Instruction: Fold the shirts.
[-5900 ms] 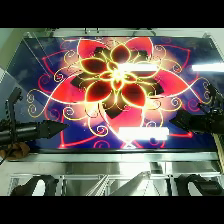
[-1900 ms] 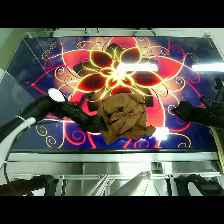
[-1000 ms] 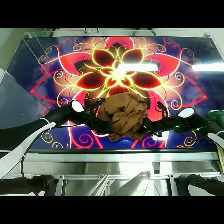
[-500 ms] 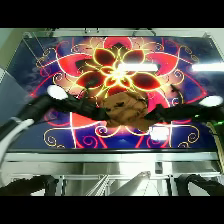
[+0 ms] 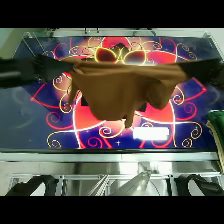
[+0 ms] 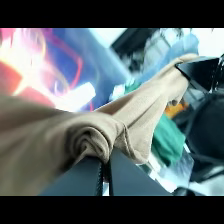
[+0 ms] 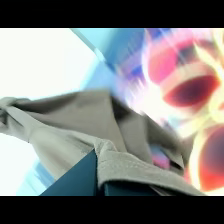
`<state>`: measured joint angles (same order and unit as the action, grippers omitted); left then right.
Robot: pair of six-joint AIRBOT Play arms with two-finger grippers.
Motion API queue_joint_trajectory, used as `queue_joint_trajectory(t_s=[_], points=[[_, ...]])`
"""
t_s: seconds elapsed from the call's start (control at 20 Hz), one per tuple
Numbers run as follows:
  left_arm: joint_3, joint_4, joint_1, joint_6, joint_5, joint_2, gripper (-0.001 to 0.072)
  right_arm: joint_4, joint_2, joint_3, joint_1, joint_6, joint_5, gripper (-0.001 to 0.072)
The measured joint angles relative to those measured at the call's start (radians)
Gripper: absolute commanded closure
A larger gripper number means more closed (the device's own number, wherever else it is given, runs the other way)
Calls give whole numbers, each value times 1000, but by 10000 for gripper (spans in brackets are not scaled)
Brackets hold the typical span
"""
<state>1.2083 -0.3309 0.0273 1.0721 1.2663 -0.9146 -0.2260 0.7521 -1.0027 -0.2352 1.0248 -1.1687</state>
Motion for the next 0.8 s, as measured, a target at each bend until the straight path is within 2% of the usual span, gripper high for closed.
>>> queue_joint_trajectory(t_s=[0.2, 0.4, 0.5, 0.65, 0.8], points=[[13, 16, -53, -9, -21, 23, 682, 89, -18, -13, 65, -61, 24, 693], [-87, -19, -172, -19, -62, -33, 677, -7, 35, -9, 180, -69, 26, 694], [-138, -29, -208, -47, -90, -87, 421, -93, 80, -4, 216, -66, 40, 693], [-179, -39, -212, -84, -122, -189, 421, -236, 165, -2, 239, -37, 80, 693], [-195, -42, -156, -99, -85, -297, 420, -389, 259, 0, 248, 10, 100, 694]])
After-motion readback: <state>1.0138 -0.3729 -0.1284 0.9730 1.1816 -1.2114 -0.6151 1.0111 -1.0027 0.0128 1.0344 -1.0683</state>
